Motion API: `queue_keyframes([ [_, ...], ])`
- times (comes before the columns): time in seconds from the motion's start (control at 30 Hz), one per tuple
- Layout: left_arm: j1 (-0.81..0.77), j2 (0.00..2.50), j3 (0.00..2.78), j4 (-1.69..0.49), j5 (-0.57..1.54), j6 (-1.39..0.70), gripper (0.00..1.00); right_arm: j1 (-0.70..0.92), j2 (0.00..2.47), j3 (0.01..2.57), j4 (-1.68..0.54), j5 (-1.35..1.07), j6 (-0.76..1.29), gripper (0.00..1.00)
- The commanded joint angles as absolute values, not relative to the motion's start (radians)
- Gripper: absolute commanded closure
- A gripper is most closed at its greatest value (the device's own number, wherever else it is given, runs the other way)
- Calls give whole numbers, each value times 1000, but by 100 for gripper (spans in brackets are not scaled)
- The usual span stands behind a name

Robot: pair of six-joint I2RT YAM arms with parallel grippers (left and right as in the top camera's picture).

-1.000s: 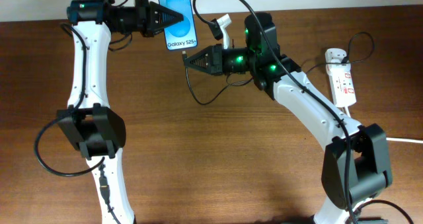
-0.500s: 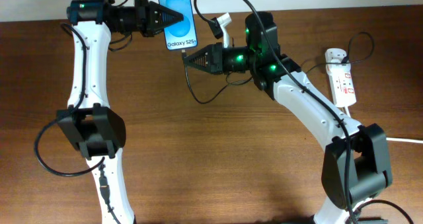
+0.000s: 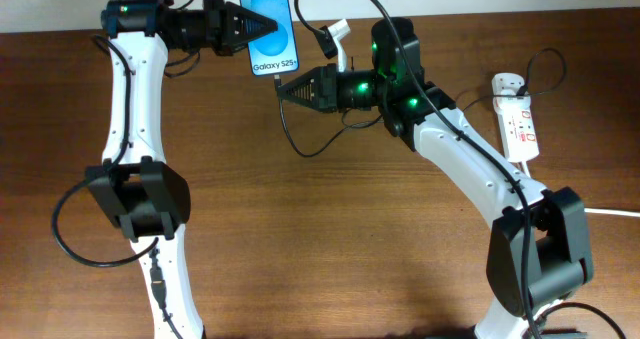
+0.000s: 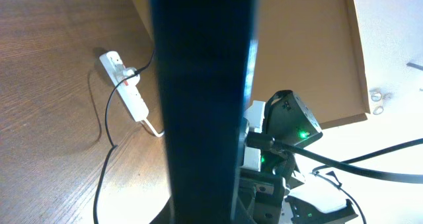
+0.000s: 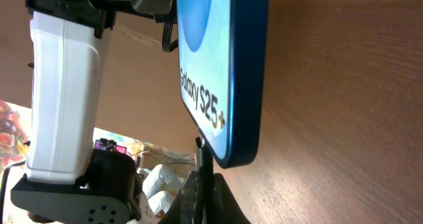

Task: Plug charger to phone and switch on socket
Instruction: 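Push the plug into the phone's port with the right gripper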

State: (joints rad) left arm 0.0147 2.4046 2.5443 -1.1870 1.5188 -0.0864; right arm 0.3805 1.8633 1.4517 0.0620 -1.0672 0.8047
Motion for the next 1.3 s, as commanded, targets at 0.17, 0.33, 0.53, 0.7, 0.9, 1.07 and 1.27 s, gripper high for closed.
queue_keyframes([
  [0.17,20,2362,2570,-1183,1573,-73,100,386,1842,1470,72,-1088,803,96],
  [0.33,19,2362,2570,-1183,1573,-73,100,387,1841,1470,72,-1089,803,96],
  [0.53,4,2362,2570,-1182,1571,-73,100,392,1842,1470,73,-1089,803,96],
  [0.7,5,2362,2570,-1182,1556,-72,100,371,1842,1470,80,-1092,821,96],
  [0.9,5,2362,2570,-1184,1574,-74,100,366,1842,1470,64,-1095,817,96],
  [1.07,5,2362,2570,-1189,1574,-75,100,365,1842,1470,65,-1079,817,96],
  [1.27,5,2362,2570,-1189,1574,-74,100,365,1842,1470,65,-1062,817,96],
])
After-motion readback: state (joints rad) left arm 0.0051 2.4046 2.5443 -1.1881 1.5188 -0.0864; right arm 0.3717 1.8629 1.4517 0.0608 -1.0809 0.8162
